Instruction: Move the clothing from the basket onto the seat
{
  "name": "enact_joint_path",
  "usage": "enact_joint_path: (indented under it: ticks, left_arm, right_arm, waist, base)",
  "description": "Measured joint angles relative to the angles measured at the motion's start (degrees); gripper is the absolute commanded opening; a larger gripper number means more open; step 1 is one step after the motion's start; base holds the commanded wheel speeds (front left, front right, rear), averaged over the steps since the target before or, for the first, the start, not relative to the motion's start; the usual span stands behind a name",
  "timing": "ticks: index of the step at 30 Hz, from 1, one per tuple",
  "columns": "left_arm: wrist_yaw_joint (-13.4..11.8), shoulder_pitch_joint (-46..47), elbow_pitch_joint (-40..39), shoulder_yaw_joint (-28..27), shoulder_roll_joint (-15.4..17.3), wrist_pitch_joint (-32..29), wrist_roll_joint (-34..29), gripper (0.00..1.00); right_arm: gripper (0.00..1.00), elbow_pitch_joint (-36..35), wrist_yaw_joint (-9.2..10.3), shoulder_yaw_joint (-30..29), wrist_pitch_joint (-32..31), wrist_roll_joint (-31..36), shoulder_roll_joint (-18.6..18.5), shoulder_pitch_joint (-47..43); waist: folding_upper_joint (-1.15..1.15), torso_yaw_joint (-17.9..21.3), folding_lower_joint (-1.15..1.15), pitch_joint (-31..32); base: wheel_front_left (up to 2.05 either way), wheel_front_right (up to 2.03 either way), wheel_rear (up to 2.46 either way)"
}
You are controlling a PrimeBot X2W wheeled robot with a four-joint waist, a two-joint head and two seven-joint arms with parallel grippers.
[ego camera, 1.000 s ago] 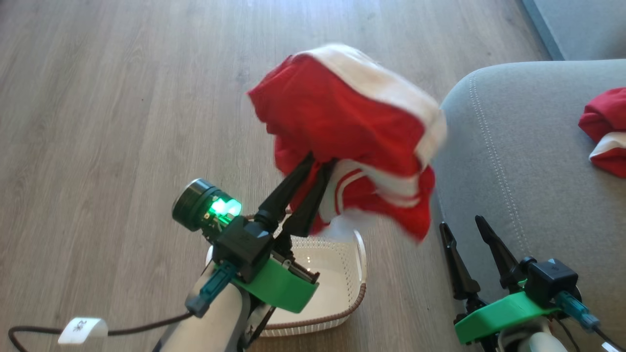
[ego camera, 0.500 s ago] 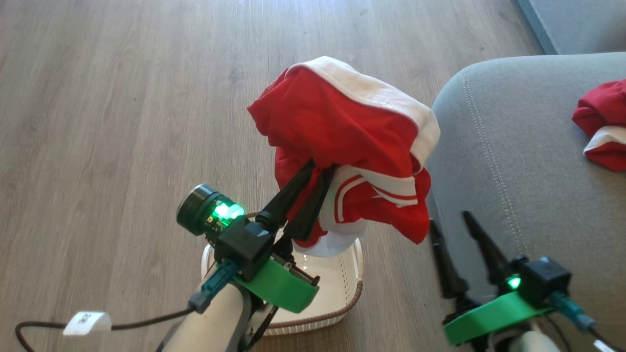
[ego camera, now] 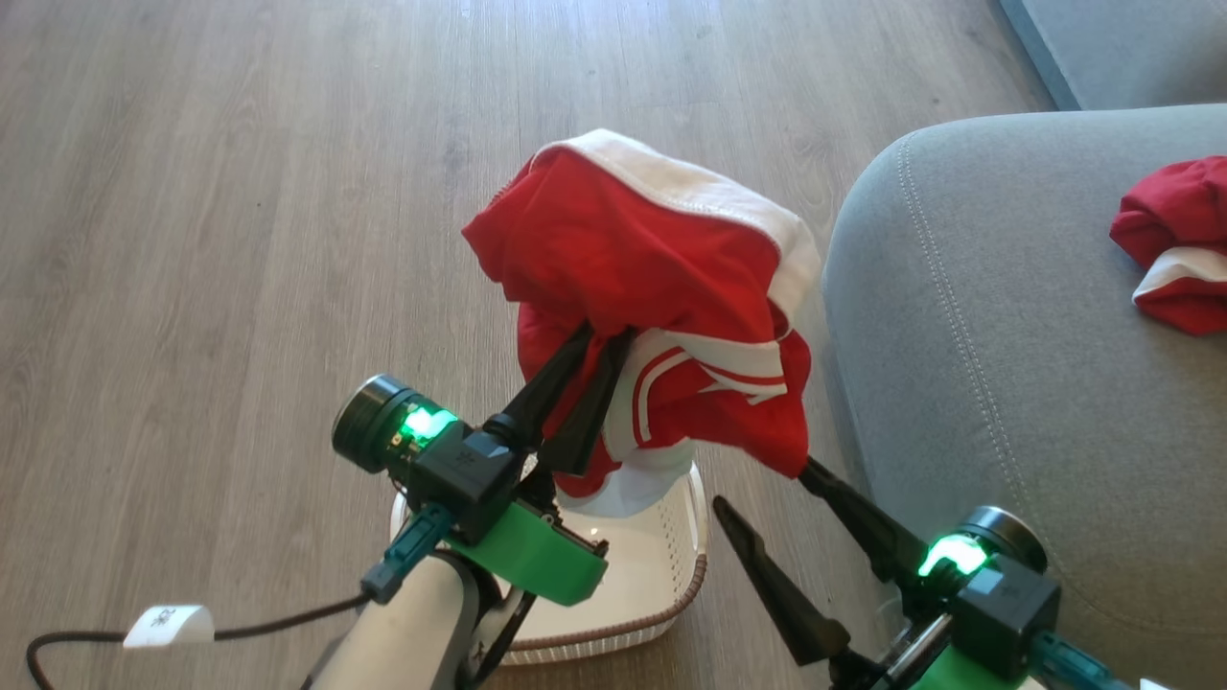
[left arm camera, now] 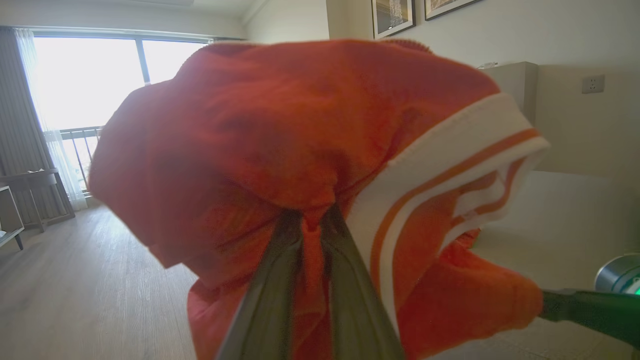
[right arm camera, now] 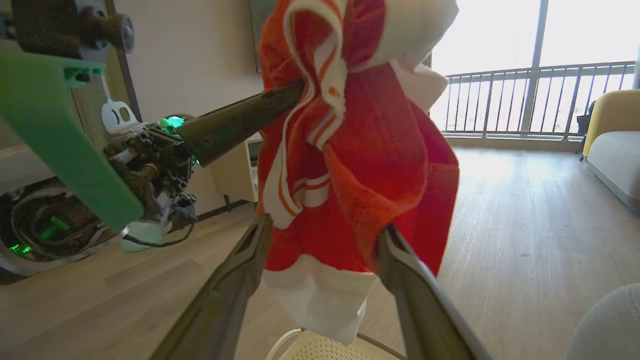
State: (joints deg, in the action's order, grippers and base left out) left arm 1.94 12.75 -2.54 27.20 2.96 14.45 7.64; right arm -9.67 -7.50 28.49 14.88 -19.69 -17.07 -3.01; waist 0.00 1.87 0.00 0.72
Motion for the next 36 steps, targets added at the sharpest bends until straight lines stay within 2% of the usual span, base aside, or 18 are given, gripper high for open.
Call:
enact_joint_path:
  ticks: [3, 9, 16, 21, 26, 31, 36]
  left_arm:
    - [0.2, -0.1, 0.3, -0.1, 0.0, 0.0, 0.0, 0.00]
    - [0.9, -0.1, 0.3, 0.9, 0.0, 0.0, -0.1, 0.00]
    - [1.5, -0.1, 0.4, 2.9, 0.0, 0.0, 0.0, 0.00]
    - [1.4, -0.1, 1.4, 2.5, 0.0, 0.0, 0.0, 0.00]
    - [1.5, -0.1, 1.5, 2.9, 0.0, 0.0, 0.0, 0.00]
    - [2.3, -0.1, 1.5, 4.9, 0.0, 0.0, 0.0, 0.00]
    - [3.0, 0.0, 1.6, 7.4, 0.0, 0.0, 0.0, 0.00]
  right_arm:
    - [1.00, -2.0, 0.00, 0.5, 0.0, 2.3, -0.2, 0.2]
    - [1.00, -1.9, 0.00, -2.4, 0.0, 7.9, 0.9, 0.7]
    - [1.00, -0.1, 0.00, -2.9, 0.0, 10.2, 2.4, 2.4]
    - [1.00, 0.2, 0.00, -6.1, 0.0, 11.1, 2.5, 2.3]
    - [1.00, 0.1, 0.00, -5.5, 0.0, 12.1, 2.5, 2.3]
    - [1.00, 1.9, 0.00, -2.4, 0.0, 15.2, 2.1, 3.6]
    - [1.00, 4.3, 0.00, -2.8, 0.0, 15.8, 2.3, 5.2]
  waist:
    - [0.00, 0.1, 0.00, 0.0]
    - [0.00, -0.4, 0.00, -0.1]
    - [0.00, -1.5, 0.00, -0.1]
    - [0.00, -1.8, 0.00, 0.0]
    - [0.00, -1.7, 0.00, -0.2]
    - [0.00, -1.9, 0.00, -0.1]
    - [0.00, -2.5, 0.00, 0.0]
  base:
    - [0.00, 0.00, 0.00]
    - [0.00, 0.00, 0.00]
    - [0.00, 0.00, 0.00]
    - [0.00, 0.00, 0.00]
    - [0.00, 0.00, 0.00]
    - [0.00, 0.00, 0.00]
    - [0.00, 0.00, 0.00]
